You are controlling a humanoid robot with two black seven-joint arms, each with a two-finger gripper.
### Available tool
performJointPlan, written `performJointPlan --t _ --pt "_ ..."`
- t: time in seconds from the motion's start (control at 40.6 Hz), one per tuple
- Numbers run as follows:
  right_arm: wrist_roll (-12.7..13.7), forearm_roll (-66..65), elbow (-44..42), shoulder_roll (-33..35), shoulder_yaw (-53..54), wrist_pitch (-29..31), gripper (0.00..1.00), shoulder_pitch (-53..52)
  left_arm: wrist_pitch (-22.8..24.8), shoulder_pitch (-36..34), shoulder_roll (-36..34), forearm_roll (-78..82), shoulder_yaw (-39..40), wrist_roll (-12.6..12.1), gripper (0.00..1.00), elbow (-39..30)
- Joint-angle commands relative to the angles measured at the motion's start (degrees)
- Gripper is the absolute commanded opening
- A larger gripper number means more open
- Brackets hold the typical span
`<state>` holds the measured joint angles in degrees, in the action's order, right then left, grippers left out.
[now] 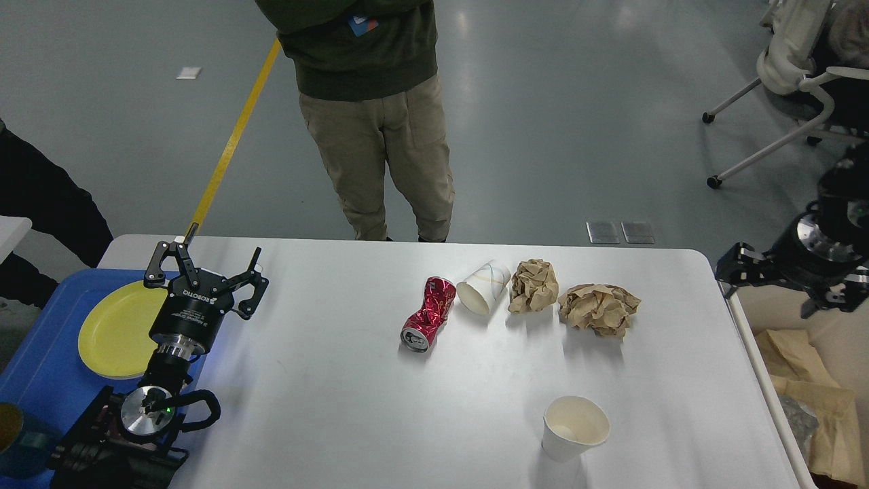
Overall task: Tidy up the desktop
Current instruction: 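Raise the right gripper out of the bin above the table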
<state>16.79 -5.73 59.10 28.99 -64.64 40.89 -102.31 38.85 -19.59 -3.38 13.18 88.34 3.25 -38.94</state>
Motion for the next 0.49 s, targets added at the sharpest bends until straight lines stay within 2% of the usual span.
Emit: performJointPlan --t 0.0,0.099,0.172,0.296,0.468 --pt "0.0 0.1 4.71 -4.81 -1.28 7.08 1.0 -10.17 -0.01 -0.01 -0.05 0.0 -0.01 0.0 0.96 0.0" --pt "-0.18 0.98 8.13 -7.19 -1.55 12.8 1.0 -17.29 -0.01 -0.01 -0.05 0.0 -0.01 0.0 0.96 0.0" --pt "-0.18 4.04 14.08 -7.28 -1.81 14.11 1.0 -24.13 -0.01 -0.01 -0.05 0.0 0.08 0.0 0.96 0.0" --pt "-0.18 5.82 21.92 -7.19 -1.81 13.78 1.0 -32.41 -0.01 -0.01 -0.05 0.0 0.08 0.09 0.96 0.0" --pt "-1.32 6.08 33.27 -7.72 -1.72 7.73 0.99 -39.72 -0.01 -0.01 -0.05 0.0 0.08 0.09 0.96 0.0"
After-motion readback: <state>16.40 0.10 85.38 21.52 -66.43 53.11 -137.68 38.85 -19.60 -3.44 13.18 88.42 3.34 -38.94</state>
